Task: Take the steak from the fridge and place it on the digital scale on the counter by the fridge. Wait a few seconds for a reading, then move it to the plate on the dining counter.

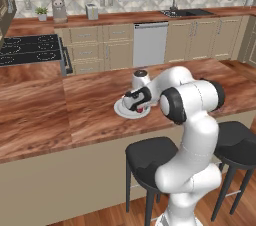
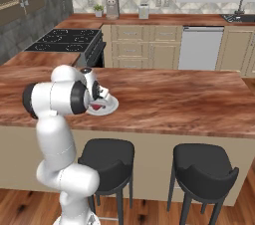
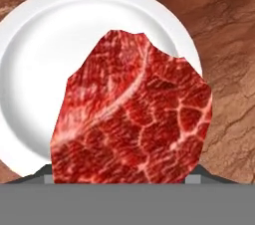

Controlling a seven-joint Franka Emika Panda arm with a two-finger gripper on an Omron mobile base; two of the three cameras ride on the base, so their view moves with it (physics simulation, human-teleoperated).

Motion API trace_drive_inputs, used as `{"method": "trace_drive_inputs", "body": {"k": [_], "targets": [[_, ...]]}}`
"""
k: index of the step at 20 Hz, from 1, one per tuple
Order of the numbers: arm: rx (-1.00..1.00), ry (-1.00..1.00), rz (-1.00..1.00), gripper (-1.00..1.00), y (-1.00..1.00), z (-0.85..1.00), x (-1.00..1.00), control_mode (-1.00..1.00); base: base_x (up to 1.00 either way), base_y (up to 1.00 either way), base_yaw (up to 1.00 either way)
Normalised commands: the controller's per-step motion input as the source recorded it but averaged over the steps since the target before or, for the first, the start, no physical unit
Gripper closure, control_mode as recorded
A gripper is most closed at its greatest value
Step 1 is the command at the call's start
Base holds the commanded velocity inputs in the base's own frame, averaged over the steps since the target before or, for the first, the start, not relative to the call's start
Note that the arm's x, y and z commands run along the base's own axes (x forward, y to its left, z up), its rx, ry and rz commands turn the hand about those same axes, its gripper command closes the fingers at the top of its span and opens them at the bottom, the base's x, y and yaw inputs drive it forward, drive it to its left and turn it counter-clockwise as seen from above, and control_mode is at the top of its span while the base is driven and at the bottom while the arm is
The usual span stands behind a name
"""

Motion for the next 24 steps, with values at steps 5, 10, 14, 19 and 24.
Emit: {"method": "trace_drive_inputs", "body": {"k": [5, 10, 14, 19, 24], "targets": [[0.14, -0.04, 0.01, 1.00, 0.00, -0.26, 0.48, -1.00, 0.00, 0.00, 0.00], [0.05, -0.01, 0.00, -1.00, 0.07, -0.28, 0.22, -1.00, 0.00, 0.00, 0.00], [0.00, -0.01, 0.00, -1.00, 0.19, -0.05, 0.19, -1.00, 0.00, 0.00, 0.00], [0.00, -0.02, 0.00, -1.00, 0.20, 0.01, 0.16, -1.00, 0.00, 0.00, 0.00], [0.00, -0.03, 0.00, -1.00, 0.21, 0.13, 0.03, -1.00, 0.00, 0.00, 0.00]]}}
